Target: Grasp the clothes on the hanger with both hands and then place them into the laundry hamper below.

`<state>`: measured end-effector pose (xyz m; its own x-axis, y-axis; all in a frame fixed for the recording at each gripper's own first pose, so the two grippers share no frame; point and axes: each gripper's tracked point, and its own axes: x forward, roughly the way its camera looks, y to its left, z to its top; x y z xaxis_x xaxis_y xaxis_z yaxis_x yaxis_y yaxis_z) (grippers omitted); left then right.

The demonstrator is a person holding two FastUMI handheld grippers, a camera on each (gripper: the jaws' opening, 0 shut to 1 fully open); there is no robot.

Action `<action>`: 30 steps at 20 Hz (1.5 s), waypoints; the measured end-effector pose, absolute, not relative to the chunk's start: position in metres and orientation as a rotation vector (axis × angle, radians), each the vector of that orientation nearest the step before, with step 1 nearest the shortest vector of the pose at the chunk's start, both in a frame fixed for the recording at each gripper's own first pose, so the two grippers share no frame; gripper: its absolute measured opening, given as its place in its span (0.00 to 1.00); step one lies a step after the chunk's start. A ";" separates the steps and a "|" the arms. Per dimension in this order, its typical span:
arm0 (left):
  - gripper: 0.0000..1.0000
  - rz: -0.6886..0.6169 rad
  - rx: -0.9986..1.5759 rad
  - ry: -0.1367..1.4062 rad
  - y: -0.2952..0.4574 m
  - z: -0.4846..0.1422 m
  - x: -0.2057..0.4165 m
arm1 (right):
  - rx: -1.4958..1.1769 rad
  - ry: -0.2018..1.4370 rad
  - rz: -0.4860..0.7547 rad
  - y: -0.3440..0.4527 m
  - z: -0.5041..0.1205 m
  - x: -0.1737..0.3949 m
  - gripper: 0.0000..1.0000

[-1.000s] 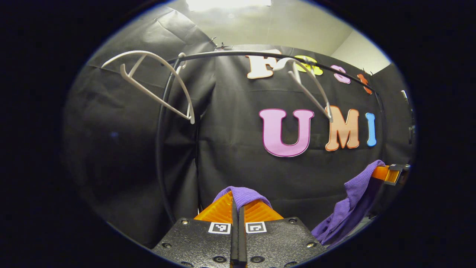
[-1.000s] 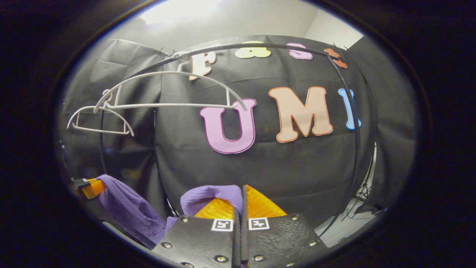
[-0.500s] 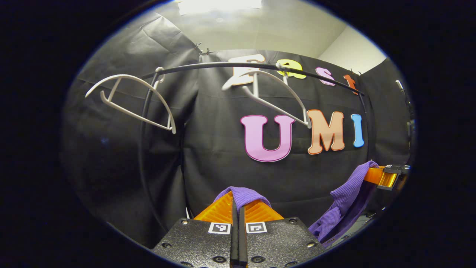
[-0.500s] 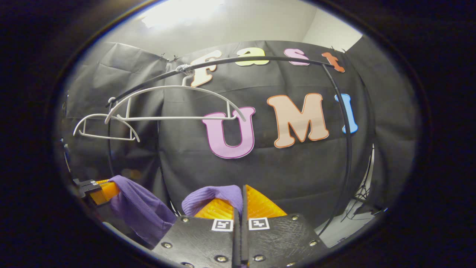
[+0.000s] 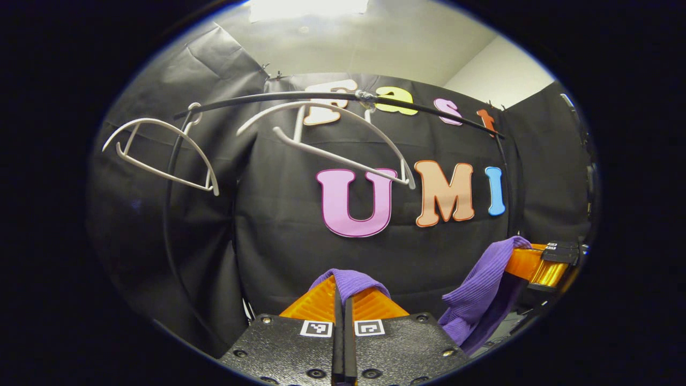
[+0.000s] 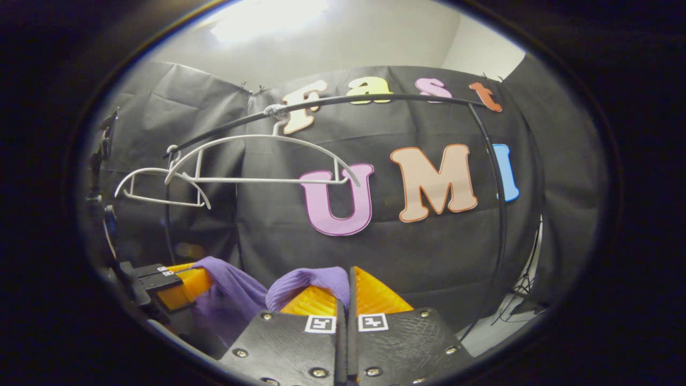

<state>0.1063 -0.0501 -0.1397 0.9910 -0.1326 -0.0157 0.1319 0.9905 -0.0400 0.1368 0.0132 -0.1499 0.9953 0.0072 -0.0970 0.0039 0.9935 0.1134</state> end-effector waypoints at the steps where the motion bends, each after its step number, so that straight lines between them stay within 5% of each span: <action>1: 0.01 -0.142 -0.042 0.018 -0.055 -0.138 0.107 | 0.114 0.092 0.000 0.011 -0.148 0.136 0.01; 10: 0.01 -0.196 -0.074 -0.021 -0.084 -0.129 0.125 | 0.110 0.044 -0.034 0.005 -0.138 0.135 0.06; 14: 0.01 -0.205 -0.084 0.016 -0.091 -0.162 0.137 | 0.126 0.076 -0.046 0.004 -0.164 0.149 0.00; 30: 0.03 -0.209 0.019 0.352 -0.100 -0.452 0.160 | 0.221 0.515 -0.103 0.007 -0.467 0.150 0.03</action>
